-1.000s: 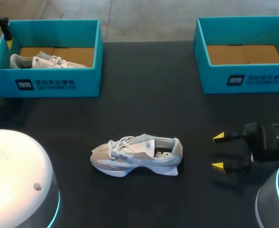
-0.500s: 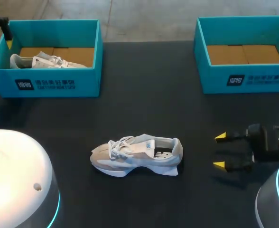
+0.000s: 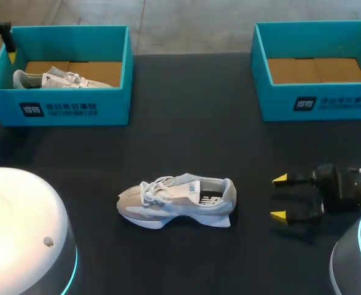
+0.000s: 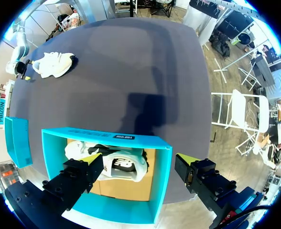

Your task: Take the shoe out of the shoebox, open the shoe tongue, remove and reinsert the insole, then place the shoe into the shoebox

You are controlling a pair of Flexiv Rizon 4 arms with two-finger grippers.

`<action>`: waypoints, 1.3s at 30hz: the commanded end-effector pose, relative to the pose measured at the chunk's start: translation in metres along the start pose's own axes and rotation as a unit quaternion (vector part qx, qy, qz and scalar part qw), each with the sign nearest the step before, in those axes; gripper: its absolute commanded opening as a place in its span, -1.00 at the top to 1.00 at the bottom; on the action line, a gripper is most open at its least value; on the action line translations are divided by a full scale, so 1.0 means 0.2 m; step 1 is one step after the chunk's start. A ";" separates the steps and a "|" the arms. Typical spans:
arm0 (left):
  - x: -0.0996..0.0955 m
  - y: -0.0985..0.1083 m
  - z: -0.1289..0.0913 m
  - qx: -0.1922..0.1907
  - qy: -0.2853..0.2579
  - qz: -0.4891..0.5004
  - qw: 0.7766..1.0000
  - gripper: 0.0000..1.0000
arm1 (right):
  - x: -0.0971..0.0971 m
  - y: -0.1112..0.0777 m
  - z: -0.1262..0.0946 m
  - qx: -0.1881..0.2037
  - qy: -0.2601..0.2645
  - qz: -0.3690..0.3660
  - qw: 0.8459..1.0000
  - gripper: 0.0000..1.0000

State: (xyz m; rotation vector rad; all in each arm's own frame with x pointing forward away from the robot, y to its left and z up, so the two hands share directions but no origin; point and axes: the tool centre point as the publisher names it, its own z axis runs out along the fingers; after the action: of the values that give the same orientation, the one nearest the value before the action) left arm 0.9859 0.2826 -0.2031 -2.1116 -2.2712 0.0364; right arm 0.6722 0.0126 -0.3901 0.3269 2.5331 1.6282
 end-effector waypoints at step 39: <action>0.00 0.00 0.00 -0.001 0.001 0.001 1.000 -1.00 | 0.07 0.12 0.47 -0.036 -0.005 0.023 0.999 -1.00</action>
State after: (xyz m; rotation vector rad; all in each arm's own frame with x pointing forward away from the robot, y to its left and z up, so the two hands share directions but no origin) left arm 0.9859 0.2826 -0.2031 -2.1116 -2.2712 0.0364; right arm 0.6781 0.0996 -0.4058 0.3807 2.4628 1.7348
